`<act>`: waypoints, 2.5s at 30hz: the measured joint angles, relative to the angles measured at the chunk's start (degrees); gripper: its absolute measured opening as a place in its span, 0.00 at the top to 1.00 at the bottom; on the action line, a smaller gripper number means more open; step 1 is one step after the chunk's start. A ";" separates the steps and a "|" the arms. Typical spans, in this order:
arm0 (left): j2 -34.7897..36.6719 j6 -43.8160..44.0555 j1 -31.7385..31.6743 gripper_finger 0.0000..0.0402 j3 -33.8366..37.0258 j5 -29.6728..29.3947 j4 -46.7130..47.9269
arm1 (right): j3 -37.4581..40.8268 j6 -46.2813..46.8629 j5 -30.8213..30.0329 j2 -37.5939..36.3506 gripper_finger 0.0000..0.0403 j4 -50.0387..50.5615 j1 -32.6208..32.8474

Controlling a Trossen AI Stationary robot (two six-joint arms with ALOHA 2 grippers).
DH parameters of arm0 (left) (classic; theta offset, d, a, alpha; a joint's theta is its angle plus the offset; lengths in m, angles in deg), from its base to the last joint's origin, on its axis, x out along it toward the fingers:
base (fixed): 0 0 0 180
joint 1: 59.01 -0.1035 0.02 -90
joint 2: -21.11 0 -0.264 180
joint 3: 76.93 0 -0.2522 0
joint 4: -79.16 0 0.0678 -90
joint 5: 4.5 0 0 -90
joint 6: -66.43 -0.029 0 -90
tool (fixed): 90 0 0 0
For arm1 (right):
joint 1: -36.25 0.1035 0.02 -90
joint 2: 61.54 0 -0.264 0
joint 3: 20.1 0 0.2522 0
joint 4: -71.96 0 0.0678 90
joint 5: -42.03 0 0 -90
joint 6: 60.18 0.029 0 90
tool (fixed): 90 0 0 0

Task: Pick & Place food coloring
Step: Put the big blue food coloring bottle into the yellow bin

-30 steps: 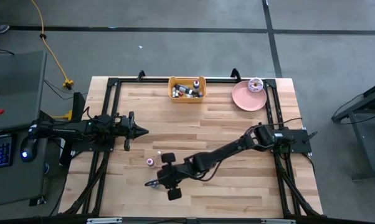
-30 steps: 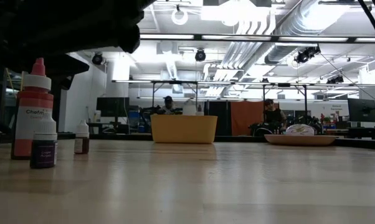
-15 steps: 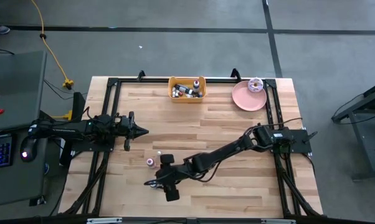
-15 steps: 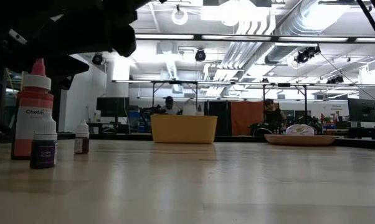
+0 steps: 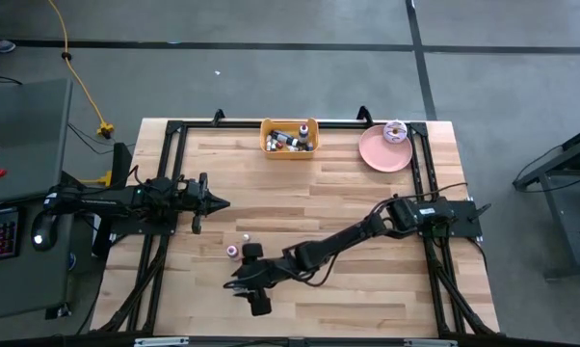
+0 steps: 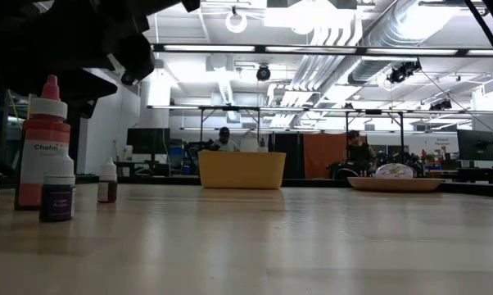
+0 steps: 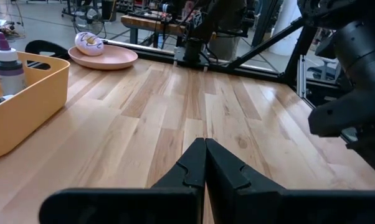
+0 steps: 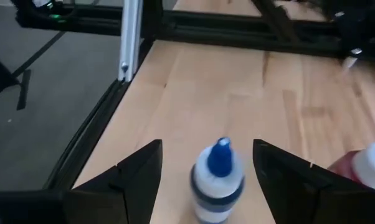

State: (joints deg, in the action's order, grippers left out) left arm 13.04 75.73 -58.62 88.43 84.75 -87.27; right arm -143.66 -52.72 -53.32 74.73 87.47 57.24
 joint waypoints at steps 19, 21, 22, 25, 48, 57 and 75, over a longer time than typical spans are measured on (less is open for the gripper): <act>0.00 0.00 0.02 1.00 0.01 -0.04 0.00 | 0.00 0.63 -0.32 0.90 0.41 -0.27 -0.78; 0.01 0.01 0.02 1.00 0.00 -0.04 0.00 | 0.00 0.63 0.06 0.90 0.41 -0.24 -0.79; 0.00 0.02 0.00 1.00 0.01 -0.04 0.00 | 0.00 0.63 0.23 0.90 0.41 -0.17 -0.78; 0.00 0.00 0.02 1.00 -0.01 -0.07 0.00 | 0.00 0.63 0.34 0.90 0.41 0.12 -0.76; 0.00 0.00 0.02 1.00 0.00 -0.11 0.00 | 0.02 1.11 3.50 0.92 0.42 1.04 -1.88; 0.00 0.00 0.02 1.00 0.00 -0.11 0.00 | 0.02 1.11 4.71 0.92 0.45 1.83 -1.86; 0.00 0.00 0.00 1.00 0.01 -0.13 0.00 | 0.04 1.09 4.71 0.94 0.63 1.87 -1.71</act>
State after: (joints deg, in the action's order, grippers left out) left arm 13.04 75.74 -58.62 88.44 84.62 -87.27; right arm -143.62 -51.63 -48.61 75.67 89.34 55.53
